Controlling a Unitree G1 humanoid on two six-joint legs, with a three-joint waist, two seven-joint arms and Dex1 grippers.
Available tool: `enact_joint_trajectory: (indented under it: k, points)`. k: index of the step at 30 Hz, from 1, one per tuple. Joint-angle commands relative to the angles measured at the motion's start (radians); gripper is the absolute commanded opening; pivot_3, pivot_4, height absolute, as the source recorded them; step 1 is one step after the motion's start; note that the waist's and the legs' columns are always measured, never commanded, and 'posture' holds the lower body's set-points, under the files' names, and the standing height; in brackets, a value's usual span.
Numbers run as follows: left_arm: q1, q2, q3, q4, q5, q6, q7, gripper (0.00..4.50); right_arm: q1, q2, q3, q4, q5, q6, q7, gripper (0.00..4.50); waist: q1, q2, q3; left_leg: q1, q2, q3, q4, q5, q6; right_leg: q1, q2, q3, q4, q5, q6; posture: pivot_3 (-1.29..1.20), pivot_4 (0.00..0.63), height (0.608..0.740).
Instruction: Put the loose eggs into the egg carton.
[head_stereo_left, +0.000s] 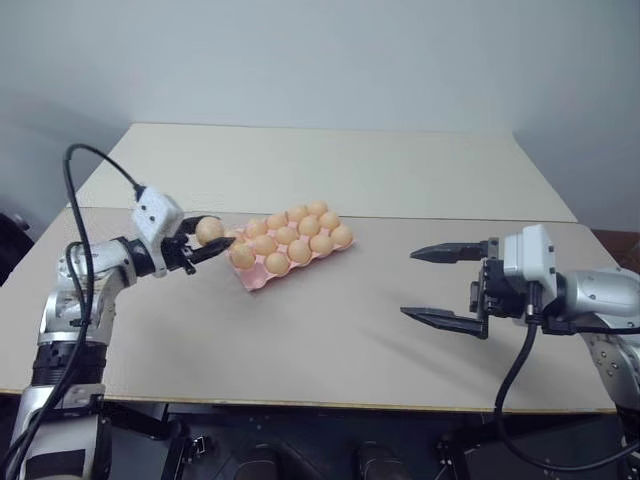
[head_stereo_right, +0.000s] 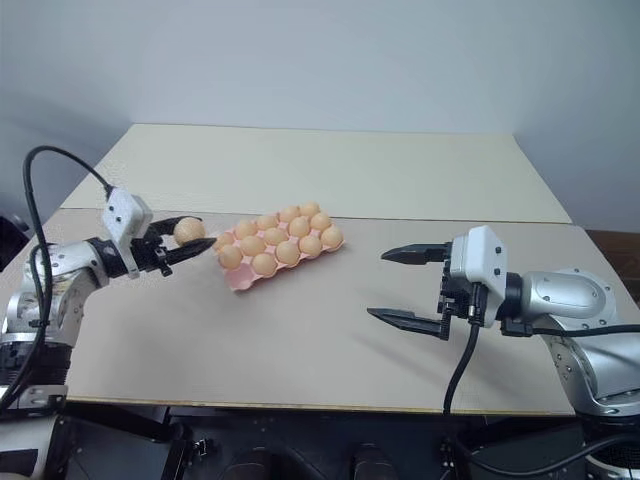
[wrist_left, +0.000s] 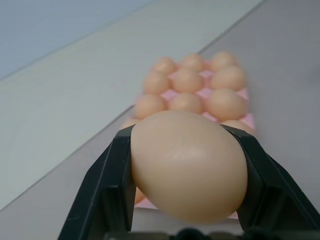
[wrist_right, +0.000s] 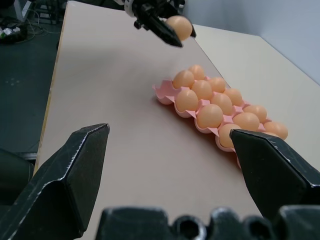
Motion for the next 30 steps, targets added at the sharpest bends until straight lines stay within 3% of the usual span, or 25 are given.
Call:
enact_joint_trajectory:
  k: [1, 4, 11, 19, 25, 30]
  points:
    - [-0.007, -0.028, -0.060, -0.009, 0.030, -0.017, -0.013, 2.22, -0.010, 0.000, -0.015, -0.012, 0.008, -0.009, -0.005, 4.50, 0.001, 0.000, 0.000, 0.000, 0.000, 0.000, 0.000, 0.000, 0.000, 0.000, 0.000, 0.000, 0.000, 0.000, 0.000, 0.00, 0.150, 0.740]
    - [-0.024, -0.053, -0.103, 0.027, 0.079, -0.031, 0.016, 2.22, -0.002, -0.003, -0.026, -0.024, 0.014, -0.004, -0.010, 4.50, -0.001, 0.000, 0.000, -0.002, 0.000, 0.000, 0.000, 0.000, 0.000, -0.002, 0.000, 0.000, -0.001, 0.000, 0.000, 0.00, 0.150, 0.740]
    - [-0.070, -0.079, -0.117, 0.090, 0.125, -0.046, 0.049, 4.49, 0.020, -0.008, -0.039, -0.046, 0.026, 0.005, -0.024, 4.50, -0.003, 0.000, 0.000, -0.002, 0.000, 0.000, 0.001, 0.000, 0.000, -0.002, 0.000, 0.000, 0.000, 0.000, 0.000, 0.00, 0.150, 0.740]
    - [-0.015, -0.020, 0.012, -0.096, -0.017, -0.030, -0.021, 4.49, 0.023, -0.005, -0.033, -0.045, 0.029, 0.005, -0.031, 4.50, -0.006, 0.000, 0.000, -0.003, 0.000, -0.001, 0.001, 0.000, 0.000, -0.002, 0.000, 0.000, 0.000, 0.000, 0.000, 0.00, 0.150, 0.740]
    - [0.173, 0.145, 0.186, -0.225, -0.145, 0.015, -0.140, 4.49, -0.014, -0.010, -0.017, 0.027, 0.019, -0.008, 0.010, 4.50, -0.018, 0.000, 0.000, -0.001, 0.001, 0.000, 0.000, 0.000, 0.000, -0.002, 0.000, 0.001, 0.000, 0.000, 0.000, 0.00, 0.150, 0.740]
    - [0.400, 0.230, 0.365, -0.357, -0.251, 0.074, -0.210, 4.49, -0.042, -0.022, -0.008, 0.094, 0.007, -0.017, 0.063, 4.50, -0.011, 0.000, 0.000, -0.001, 0.001, 0.000, 0.000, 0.000, 0.000, -0.002, 0.000, 0.000, 0.000, 0.000, 0.000, 0.00, 0.150, 0.740]
